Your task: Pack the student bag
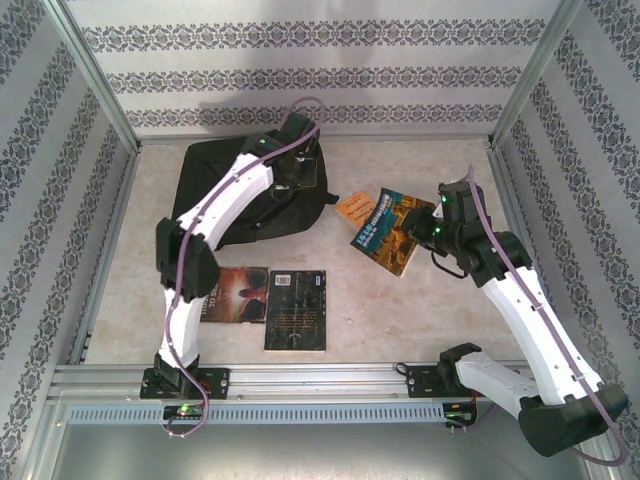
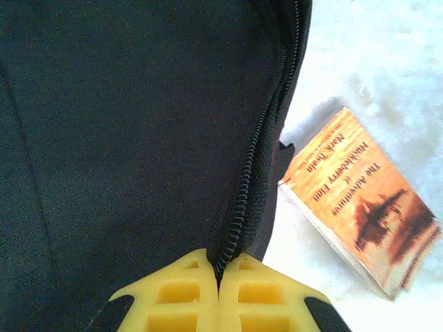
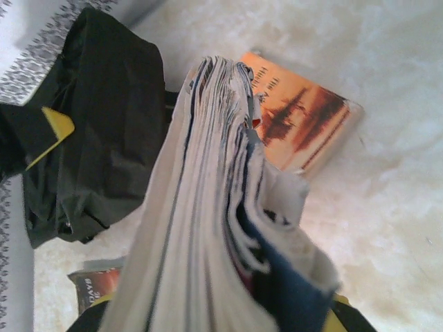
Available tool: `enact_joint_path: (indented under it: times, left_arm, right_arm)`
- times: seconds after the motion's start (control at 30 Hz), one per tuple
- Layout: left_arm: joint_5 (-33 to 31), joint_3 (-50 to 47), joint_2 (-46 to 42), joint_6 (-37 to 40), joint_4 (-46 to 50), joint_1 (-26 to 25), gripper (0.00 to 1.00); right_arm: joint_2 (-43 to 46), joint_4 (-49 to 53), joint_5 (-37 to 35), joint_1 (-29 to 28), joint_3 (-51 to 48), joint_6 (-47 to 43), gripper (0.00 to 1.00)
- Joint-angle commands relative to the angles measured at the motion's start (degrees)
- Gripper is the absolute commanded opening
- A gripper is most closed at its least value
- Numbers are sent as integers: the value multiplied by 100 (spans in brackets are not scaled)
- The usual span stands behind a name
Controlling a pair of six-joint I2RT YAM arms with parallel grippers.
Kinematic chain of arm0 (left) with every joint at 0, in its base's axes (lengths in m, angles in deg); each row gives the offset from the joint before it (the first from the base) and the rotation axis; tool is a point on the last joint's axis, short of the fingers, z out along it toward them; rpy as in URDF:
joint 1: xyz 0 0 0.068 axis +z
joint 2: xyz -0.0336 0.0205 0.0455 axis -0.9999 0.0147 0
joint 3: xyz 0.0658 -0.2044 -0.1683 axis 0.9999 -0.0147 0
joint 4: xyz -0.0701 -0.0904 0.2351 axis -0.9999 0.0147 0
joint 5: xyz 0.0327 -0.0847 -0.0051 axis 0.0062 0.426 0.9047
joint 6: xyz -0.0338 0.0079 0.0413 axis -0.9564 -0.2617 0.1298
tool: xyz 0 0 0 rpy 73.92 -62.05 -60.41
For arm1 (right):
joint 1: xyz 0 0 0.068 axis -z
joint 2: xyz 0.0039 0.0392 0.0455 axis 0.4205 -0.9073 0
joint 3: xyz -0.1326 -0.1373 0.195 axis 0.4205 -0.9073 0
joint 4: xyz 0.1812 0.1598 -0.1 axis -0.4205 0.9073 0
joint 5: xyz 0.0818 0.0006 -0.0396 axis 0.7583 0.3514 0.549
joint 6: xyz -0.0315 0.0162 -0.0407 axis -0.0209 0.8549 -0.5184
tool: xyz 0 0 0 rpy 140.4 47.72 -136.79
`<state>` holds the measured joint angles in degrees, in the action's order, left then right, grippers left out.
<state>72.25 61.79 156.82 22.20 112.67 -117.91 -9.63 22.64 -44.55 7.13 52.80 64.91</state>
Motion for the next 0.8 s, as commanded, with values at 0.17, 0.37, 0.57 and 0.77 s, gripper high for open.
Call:
enact_joint_path:
  times: [0.17, 0.37, 0.57, 0.77]
  left_arm:
    - [920, -1309, -1308, -21, -1092, 36, 0]
    - [2189, -2113, -1424, -556, -1854, -5, 0]
    - [2759, -3131, -1627, -947, -2606, -60, 0]
    - [2947, -3393, -1509, -1004, -2821, -60, 0]
  right_arm:
    - [-249, -1093, 690, 86, 564, 92, 0]
    - [-343, -400, 274, 260, 905, 158, 0]
    - [-60, -328, 373, 391, 390, 372, 0]
    - [30, -387, 501, 473, 98, 500, 0]
